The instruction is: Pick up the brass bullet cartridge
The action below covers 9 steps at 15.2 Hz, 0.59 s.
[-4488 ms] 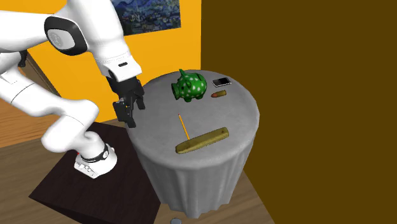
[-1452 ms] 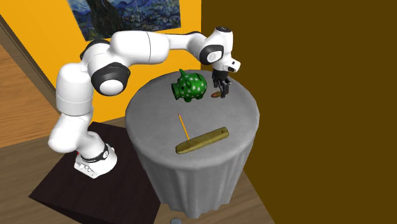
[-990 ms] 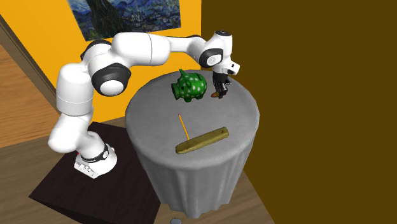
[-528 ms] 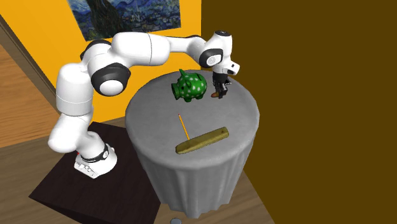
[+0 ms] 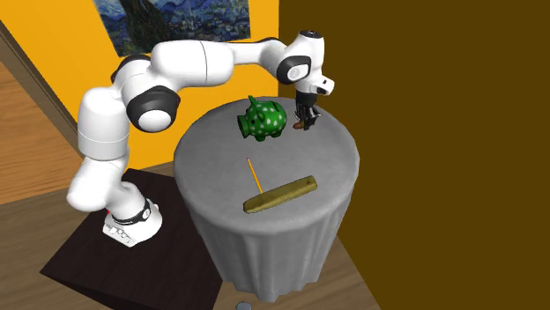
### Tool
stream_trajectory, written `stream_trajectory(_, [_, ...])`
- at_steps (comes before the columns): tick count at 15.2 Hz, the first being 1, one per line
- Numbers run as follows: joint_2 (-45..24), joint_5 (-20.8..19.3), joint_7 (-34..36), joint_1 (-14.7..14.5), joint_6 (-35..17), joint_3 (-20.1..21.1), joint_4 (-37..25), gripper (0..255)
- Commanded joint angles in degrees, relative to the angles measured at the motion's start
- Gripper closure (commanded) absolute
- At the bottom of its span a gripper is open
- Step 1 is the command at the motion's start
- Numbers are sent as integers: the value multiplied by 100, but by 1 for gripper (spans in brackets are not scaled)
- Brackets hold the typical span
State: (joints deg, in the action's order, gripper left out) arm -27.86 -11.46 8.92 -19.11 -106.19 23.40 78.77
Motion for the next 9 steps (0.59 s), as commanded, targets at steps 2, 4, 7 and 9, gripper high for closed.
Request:
stream_trajectory(2, [35,19,-15,-13,206,12,-173,255])
stream_trajectory(4, [37,24,-25,-29,359,16,-326,255])
stream_trajectory(7, [27,26,-38,-59,595,22,-575,255])
stream_trajectory(9, [26,26,-39,-61,607,22,-588,255])
